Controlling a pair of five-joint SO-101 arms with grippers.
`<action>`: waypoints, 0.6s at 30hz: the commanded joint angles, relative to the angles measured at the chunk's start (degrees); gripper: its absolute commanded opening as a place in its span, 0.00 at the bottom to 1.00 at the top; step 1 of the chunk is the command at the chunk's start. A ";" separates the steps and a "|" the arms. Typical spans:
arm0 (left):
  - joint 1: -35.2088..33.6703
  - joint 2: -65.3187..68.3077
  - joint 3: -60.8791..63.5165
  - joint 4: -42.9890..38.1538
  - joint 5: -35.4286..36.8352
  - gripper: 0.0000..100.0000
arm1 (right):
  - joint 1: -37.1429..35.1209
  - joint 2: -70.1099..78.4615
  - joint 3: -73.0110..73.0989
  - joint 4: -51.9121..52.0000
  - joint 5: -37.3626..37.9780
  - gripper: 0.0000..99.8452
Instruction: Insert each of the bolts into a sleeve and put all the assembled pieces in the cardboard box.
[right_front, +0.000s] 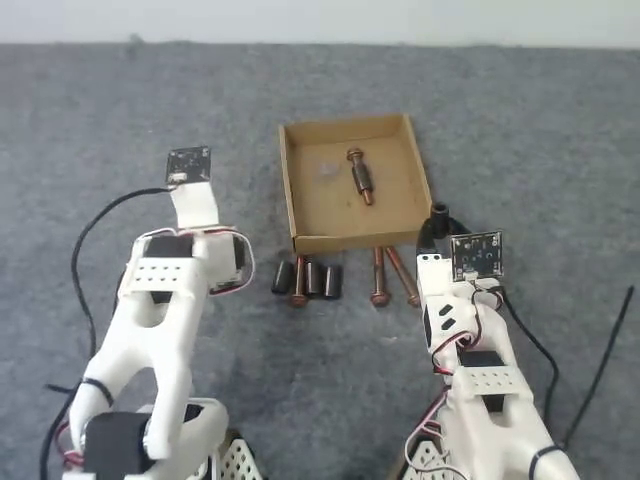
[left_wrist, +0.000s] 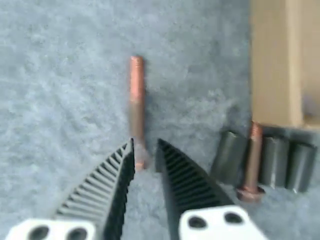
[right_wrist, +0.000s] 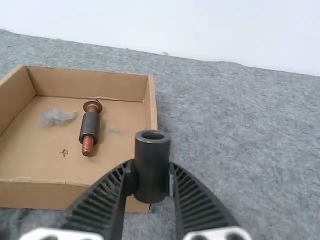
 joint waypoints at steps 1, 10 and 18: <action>4.57 -2.46 -2.24 2.02 -0.35 0.01 | 0.40 -2.24 0.62 0.13 -0.70 0.01; 6.33 -1.67 5.67 -8.88 0.00 0.01 | 0.40 -2.24 0.62 0.13 -0.70 0.01; 3.96 8.62 0.48 -6.68 0.09 0.01 | 0.40 -2.24 0.62 0.13 -0.70 0.01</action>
